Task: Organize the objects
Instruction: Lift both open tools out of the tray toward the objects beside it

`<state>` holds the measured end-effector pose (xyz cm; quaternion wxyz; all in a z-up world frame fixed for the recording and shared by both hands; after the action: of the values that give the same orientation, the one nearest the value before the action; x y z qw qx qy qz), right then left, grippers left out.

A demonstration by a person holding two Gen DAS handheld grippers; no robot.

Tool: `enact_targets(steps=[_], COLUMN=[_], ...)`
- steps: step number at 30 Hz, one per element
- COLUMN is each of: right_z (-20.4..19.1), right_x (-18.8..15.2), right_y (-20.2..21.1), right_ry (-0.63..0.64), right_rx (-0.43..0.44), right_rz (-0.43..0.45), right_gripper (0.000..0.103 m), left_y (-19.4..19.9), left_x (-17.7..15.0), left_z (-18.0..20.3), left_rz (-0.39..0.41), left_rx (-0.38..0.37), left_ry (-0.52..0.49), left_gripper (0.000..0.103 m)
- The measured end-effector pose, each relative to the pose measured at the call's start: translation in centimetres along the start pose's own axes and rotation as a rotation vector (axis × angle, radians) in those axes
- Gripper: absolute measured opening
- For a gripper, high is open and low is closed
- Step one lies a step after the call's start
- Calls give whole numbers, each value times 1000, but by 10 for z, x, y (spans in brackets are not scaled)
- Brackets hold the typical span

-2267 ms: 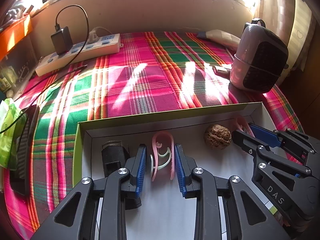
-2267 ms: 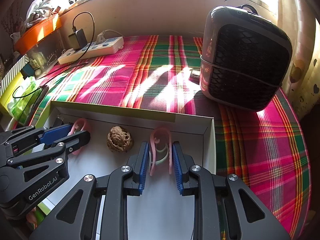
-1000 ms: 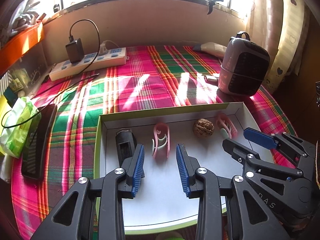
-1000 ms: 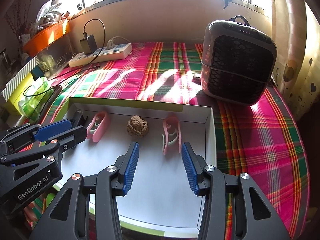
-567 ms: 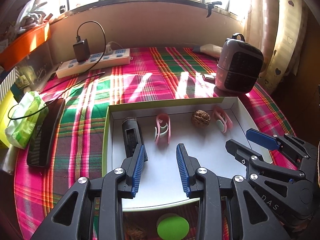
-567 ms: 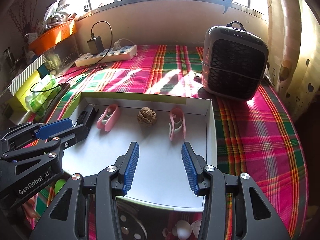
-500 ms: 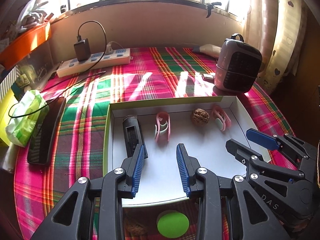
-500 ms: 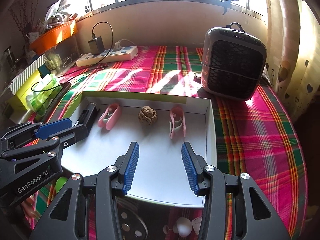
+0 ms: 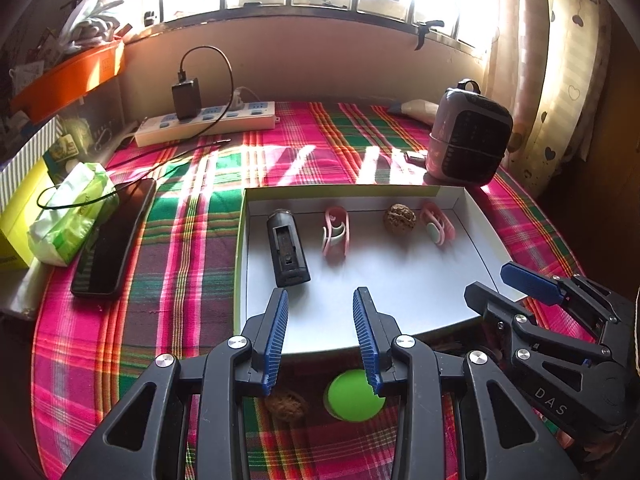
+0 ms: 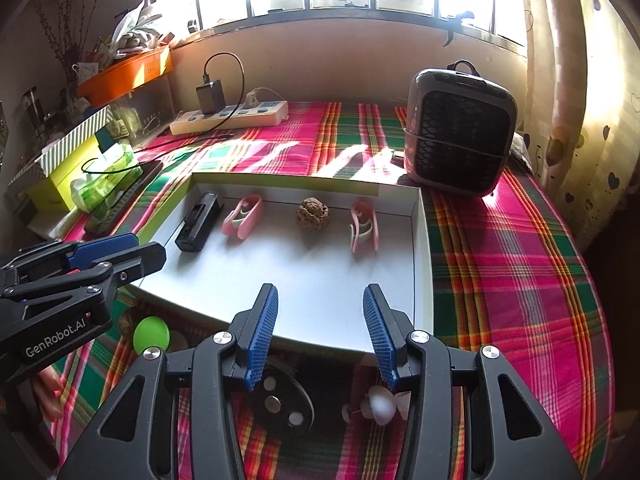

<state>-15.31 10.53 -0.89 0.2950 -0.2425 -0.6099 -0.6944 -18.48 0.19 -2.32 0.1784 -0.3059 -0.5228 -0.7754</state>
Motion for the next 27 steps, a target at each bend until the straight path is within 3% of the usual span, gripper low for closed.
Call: enact_targets(steps=[27], right_z=[-37], right_x=[-30], right_y=[37], right_ry=[68], right_rx=[74], right_rz=[53], right_gripper=[51], left_y=[27], left_x=[-49], left_z=[-18], left_rz=[13], left_rx=[-41], left_ry=[69], left_gripper=[36])
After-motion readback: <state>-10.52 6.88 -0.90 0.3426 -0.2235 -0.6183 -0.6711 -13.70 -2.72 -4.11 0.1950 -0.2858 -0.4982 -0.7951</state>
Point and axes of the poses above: each gripper's, at about its wrist camera, not at the fingertips, and y roughly against the way its jaws point, z to its right, x to its top, the point moved 10 cm from there along -y, roughly the way its jaws point, and after that the axes turned 14 degrees about -x, right-handed, at the moved point
